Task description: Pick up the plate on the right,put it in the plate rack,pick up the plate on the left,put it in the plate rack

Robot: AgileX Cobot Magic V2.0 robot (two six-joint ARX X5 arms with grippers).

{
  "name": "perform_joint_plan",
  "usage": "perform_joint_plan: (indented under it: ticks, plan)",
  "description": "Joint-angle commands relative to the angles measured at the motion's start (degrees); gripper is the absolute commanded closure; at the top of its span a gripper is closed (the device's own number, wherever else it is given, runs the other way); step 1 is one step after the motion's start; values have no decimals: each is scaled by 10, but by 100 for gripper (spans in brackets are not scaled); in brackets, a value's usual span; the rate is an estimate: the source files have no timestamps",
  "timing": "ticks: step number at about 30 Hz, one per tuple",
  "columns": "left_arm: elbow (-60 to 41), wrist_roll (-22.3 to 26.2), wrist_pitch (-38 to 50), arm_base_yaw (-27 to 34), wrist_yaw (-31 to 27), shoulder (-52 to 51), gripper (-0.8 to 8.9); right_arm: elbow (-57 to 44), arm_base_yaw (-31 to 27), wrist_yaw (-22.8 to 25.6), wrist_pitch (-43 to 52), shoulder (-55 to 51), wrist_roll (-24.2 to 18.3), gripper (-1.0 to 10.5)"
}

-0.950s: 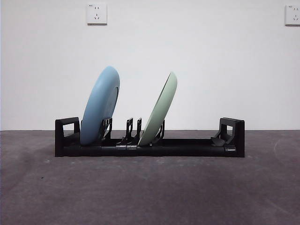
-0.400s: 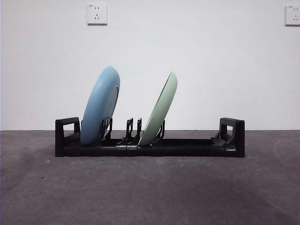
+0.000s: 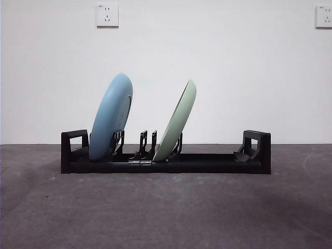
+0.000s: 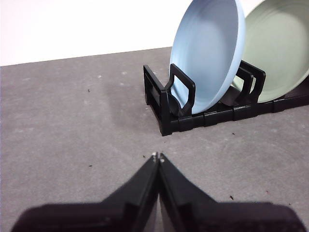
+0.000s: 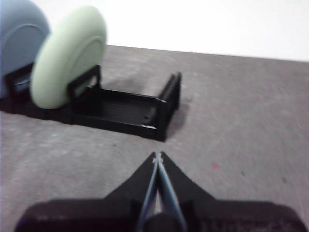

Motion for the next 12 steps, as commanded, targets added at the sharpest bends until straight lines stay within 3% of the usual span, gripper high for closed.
perform_joint_plan:
  ticks: [1,12]
  plan:
    - [-8,-4,2,1,0,0,817,-24,0,19,4,-15,47,946]
    - [-8,-4,3,1,0,0,817,-43,0,38,8,-32,54,946]
